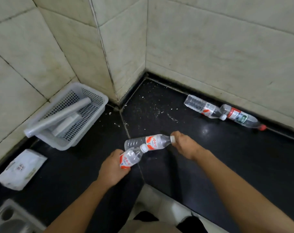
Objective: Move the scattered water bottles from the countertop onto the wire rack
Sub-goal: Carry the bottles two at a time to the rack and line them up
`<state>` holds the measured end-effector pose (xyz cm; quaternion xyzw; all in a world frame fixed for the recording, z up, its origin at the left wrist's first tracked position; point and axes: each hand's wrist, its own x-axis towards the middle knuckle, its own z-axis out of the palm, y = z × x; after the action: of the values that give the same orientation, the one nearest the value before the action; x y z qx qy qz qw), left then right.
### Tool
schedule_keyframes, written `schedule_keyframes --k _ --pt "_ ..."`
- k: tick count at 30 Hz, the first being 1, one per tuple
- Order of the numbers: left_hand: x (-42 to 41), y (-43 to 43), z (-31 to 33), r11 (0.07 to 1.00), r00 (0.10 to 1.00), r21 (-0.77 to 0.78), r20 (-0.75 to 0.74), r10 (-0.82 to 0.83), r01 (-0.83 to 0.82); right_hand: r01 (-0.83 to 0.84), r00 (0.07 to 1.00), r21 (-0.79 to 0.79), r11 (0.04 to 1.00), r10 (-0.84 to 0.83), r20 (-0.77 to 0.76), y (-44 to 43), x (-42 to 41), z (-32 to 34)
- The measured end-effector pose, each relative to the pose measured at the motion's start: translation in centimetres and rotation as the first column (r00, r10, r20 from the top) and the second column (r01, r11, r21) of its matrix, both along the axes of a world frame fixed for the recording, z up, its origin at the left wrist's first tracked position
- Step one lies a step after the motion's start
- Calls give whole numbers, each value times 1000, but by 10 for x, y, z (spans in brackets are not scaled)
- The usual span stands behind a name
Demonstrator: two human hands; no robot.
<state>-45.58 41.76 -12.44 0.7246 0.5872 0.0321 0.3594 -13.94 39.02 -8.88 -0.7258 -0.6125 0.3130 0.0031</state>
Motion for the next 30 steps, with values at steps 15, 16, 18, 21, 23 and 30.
schedule_keyframes --k 15,16,18,21,23,30 --pt "153 -20 23 975 931 -45 291 220 -216 124 984 271 955 -154 92 -71 98 74" --pt "162 -24 23 973 926 -44 298 230 -227 184 977 278 943 -205 49 -78 108 72" --pt "177 -31 23 968 922 -24 301 244 -249 333 943 290 897 -314 -112 -89 123 65" --pt "186 -36 15 960 918 41 306 251 -276 480 854 226 848 -392 -343 -102 126 52" --pt "184 -36 6 955 916 72 313 252 -287 489 843 236 840 -386 -375 -109 117 40" --pt "169 -41 0 923 876 26 328 354 -383 718 680 291 632 -549 -486 -101 95 -8"
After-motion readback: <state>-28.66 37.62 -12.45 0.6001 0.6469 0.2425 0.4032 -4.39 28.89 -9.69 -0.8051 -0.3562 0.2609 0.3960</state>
